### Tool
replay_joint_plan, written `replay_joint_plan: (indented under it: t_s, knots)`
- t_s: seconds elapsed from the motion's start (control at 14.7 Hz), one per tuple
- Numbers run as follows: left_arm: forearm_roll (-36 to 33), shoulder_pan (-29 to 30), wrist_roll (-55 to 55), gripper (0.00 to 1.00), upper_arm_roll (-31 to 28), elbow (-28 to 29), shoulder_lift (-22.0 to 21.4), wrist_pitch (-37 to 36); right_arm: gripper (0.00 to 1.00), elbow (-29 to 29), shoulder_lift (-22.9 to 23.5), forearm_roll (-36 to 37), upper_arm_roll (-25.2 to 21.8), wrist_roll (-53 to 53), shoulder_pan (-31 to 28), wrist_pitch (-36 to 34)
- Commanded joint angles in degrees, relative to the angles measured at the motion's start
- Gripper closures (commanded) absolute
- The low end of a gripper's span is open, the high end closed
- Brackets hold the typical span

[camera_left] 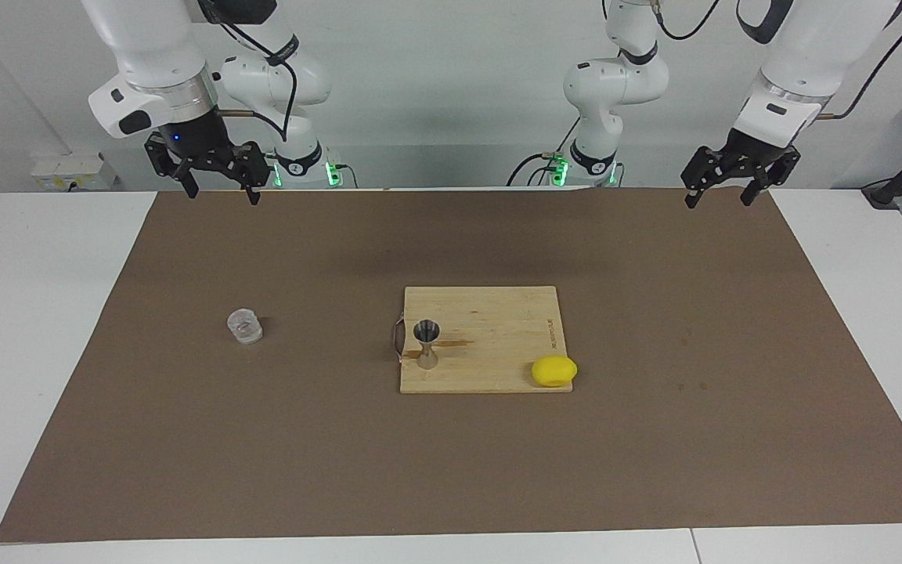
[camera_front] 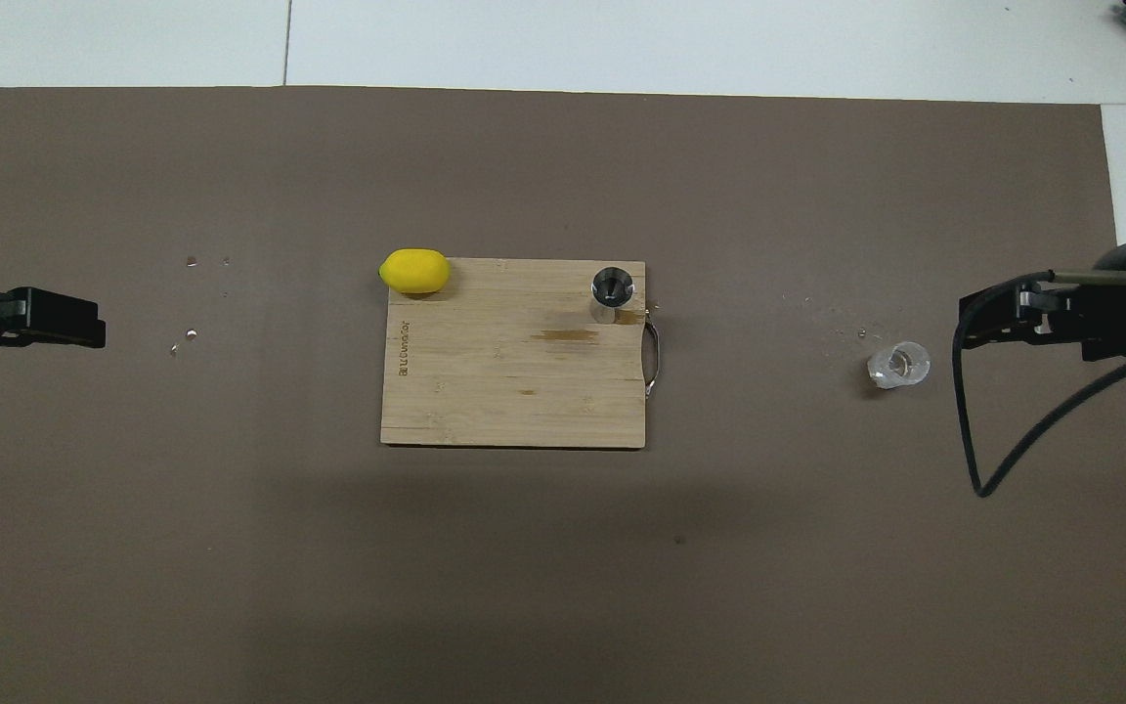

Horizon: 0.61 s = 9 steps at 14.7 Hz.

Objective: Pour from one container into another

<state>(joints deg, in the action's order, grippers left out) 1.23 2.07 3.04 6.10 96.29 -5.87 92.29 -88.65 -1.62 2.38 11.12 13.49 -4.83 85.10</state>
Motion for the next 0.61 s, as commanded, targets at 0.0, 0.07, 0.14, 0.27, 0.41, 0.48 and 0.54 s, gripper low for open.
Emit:
replay_joint_plan:
  t_s: [0.0,0.07,0.14,0.27,0.41,0.48,0.54]
  knots:
    - [0.1,0.8,0.1,0.0,0.5,0.5,-0.7,-0.2,0.01,0.1,-0.4,-1.1,0.4,-1.5,-0.9,0.1]
    - [0.1,0.8,0.1,0.0,0.5,0.5,-0.7,-0.2,0.01,0.1,-0.4,-1.1,0.3,-1.5,-0.9,0.1]
    - [0.1,0.9,0.1,0.0,0.5,0.5,-0.7,-0.2,0.01,0.1,-0.4,-1.1,0.2,-1.5,-1.1,0.2]
    - [0.1,0.9,0.1,0.0,0.5,0.5,-0.7,-0.2,0.01,0.3,-0.3,-1.1,0.3,-1.5,-1.5,0.0]
    - [0.1,0.8,0.1,0.0,0.5,0.5,-0.7,-0.2,0.01,0.4,-0.4,-1.1,-0.6,-1.5,-0.4,-0.6]
    - [0.1,0.9,0.1,0.0,0.5,0.5,-0.7,-0.2,0.01,0.4,-0.4,-1.2,-2.5,-1.5,0.9,-0.7]
    - [0.1,0.9,0.1,0.0,0.5,0.5,-0.7,-0.2,0.01,0.3,-0.6,-1.2,-4.2,-1.5,2.7,-1.1]
